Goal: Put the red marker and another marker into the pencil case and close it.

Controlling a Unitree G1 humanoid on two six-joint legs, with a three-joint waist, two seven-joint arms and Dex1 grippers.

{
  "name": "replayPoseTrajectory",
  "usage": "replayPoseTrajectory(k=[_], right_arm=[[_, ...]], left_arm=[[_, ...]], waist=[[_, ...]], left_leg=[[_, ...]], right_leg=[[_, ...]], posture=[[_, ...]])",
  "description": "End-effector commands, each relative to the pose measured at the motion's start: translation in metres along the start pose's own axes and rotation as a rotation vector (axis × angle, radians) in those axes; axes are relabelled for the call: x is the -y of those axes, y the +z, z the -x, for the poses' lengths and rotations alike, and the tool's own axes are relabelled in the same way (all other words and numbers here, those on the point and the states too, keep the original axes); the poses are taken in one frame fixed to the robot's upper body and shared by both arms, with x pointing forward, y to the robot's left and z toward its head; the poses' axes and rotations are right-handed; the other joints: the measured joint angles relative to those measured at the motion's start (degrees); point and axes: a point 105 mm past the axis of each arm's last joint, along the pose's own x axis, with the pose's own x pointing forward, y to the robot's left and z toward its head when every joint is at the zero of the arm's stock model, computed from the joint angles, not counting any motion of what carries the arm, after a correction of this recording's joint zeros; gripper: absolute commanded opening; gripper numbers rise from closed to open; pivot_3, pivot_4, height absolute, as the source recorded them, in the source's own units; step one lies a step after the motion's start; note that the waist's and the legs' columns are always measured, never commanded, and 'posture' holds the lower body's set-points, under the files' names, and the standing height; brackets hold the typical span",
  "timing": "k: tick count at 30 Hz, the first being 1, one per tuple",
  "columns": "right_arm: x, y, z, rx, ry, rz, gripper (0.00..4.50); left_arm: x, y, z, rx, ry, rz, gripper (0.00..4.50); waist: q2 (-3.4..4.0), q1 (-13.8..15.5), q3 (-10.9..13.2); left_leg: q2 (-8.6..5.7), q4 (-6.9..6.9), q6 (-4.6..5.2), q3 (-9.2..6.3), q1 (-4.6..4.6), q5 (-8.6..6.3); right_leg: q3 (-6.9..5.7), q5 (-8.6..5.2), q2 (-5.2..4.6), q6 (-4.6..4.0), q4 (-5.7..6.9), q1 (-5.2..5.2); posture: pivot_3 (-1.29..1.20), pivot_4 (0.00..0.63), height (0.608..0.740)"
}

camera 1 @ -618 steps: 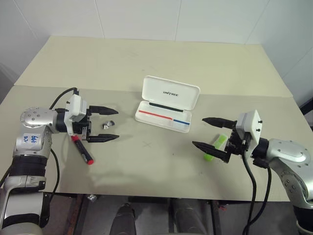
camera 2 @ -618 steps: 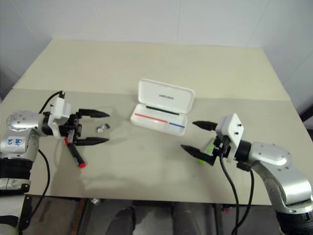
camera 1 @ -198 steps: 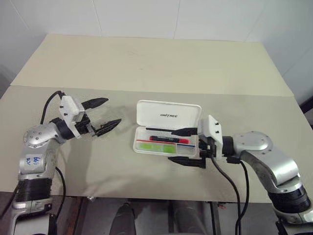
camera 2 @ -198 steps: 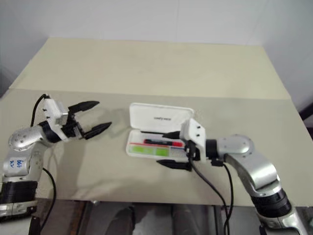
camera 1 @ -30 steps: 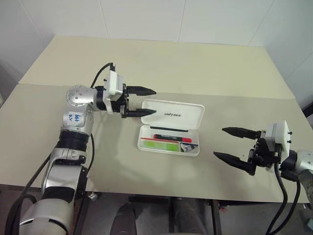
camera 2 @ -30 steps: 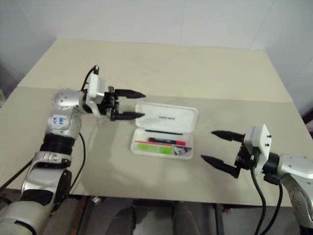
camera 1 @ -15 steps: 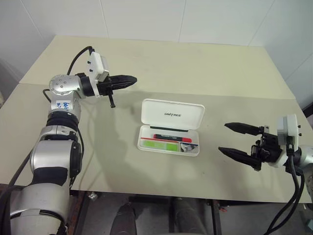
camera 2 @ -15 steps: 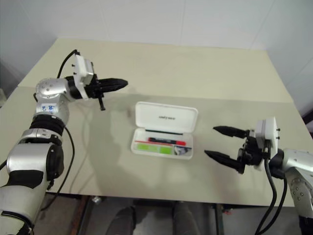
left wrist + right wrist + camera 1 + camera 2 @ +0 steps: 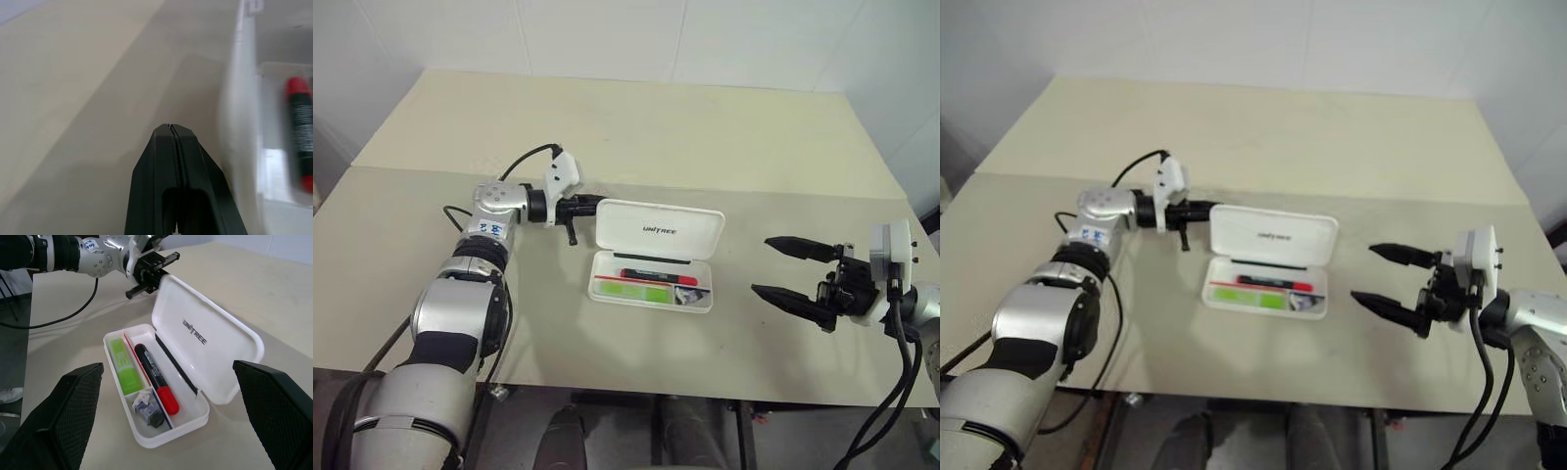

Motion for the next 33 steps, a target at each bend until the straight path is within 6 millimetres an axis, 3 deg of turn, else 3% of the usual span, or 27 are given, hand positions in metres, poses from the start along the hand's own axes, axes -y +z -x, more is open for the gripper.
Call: replayPoseTrajectory(k=[1,7,17,21,28,33], right_arm=[[-0.003,0.015,0.006,0.018,0.008,0.045,4.50],[-0.008,0.027,0.012,0.068,0.070,0.001,4.50],[0.013,0.031,0.021,0.017,0.102,0.048,4.50],[0.011,0.027,0.018,0.018,0.105,0.047,4.50],[0.008,0.022,0.016,0.025,0.092,0.043,4.50],[0.004,0.020,0.015,0.029,0.088,0.039,4.50]], left_arm=[[0.005,0.020,0.006,0.053,-0.113,-0.052,0.04],[0.023,0.018,0.012,0.006,-0.298,-0.099,0.04],[0.058,0.009,-0.015,-0.050,-0.503,-0.239,0.04],[0.071,0.002,-0.018,-0.081,-0.574,-0.287,0.04],[0.075,-0.021,-0.020,-0.228,-0.617,-0.390,0.04],[0.081,-0.028,-0.026,-0.250,-0.650,-0.482,0.04]], waist=[[0.00,0.03,0.00],[0.00,0.08,0.00],[0.04,0.07,0.01],[0.05,0.06,0.02],[0.05,0.08,0.02],[0.06,0.03,0.00]], left_leg=[[0.00,-0.02,0.00,0.00,0.00,0.00],[0.00,-0.03,0.00,-0.01,0.00,0.00],[0.00,0.03,0.00,-0.03,0.02,0.00],[0.00,0.01,0.00,-0.03,0.02,0.00],[-0.01,0.08,0.00,-0.03,0.03,0.00],[-0.01,0.31,0.01,-0.02,0.05,0.00]], right_leg=[[0.00,0.00,0.00,0.01,0.03,-0.02],[0.00,-0.02,0.00,0.04,0.07,-0.01],[0.00,0.02,0.00,0.11,0.12,0.00],[0.00,0.01,0.00,0.10,0.19,-0.04],[0.00,-0.08,0.00,-0.07,0.19,-0.03],[0.01,-0.45,0.00,-0.75,0.11,0.12]], posture=[[0.00,0.150,0.740],[0.00,0.150,0.740],[0.00,0.150,0.740],[0.00,0.150,0.740],[0.00,0.150,0.740],[0.00,0.150,0.740]])
